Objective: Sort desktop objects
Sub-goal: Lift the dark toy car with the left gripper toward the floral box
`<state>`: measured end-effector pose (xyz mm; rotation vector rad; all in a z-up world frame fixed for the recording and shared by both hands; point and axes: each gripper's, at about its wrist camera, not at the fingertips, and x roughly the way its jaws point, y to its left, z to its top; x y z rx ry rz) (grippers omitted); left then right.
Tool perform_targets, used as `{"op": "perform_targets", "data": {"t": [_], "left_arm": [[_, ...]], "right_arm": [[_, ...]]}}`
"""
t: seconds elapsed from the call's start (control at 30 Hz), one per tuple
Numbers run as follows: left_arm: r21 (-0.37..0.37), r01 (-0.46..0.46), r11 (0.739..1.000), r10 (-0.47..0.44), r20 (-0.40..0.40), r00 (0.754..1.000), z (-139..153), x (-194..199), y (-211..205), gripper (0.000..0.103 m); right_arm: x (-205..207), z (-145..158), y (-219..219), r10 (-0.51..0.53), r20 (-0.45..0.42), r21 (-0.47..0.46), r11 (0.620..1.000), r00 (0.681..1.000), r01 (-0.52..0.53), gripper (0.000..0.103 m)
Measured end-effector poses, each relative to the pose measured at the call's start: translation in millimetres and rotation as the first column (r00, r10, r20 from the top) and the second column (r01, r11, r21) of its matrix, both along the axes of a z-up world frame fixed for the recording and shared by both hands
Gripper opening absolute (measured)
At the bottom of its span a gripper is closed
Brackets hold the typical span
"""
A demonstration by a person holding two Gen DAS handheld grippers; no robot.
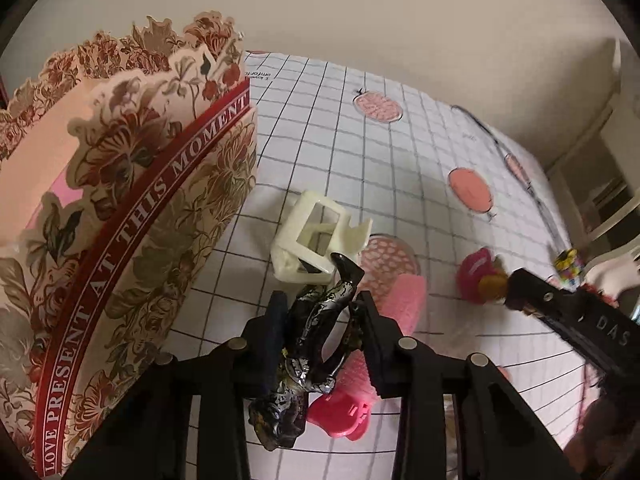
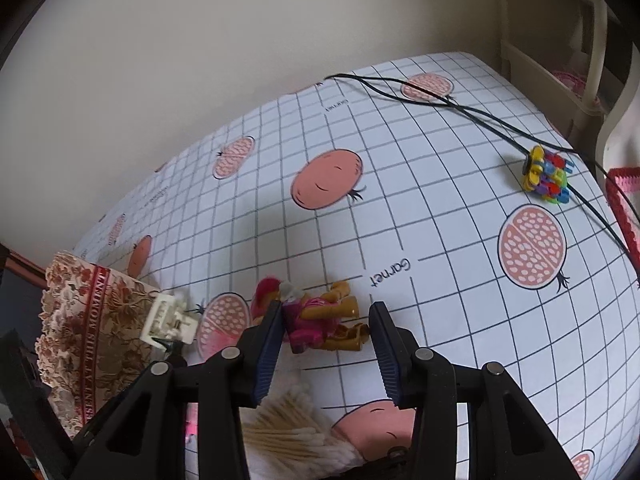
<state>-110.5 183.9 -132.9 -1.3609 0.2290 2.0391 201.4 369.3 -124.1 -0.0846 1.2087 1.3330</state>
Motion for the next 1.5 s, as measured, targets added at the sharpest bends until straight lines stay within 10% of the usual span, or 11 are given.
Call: {"op": "perform_targets", "data": {"t": [1.5], "left_arm": [[0.387,-0.034,0.921,0.038,-0.001,0.999,111.0,-15.0,-39.8,0.035]], "right_arm": [[3.8,92.5,-35.4,-0.056,0.007,0.263,0.963,0.998,0.052,0.046]]}}
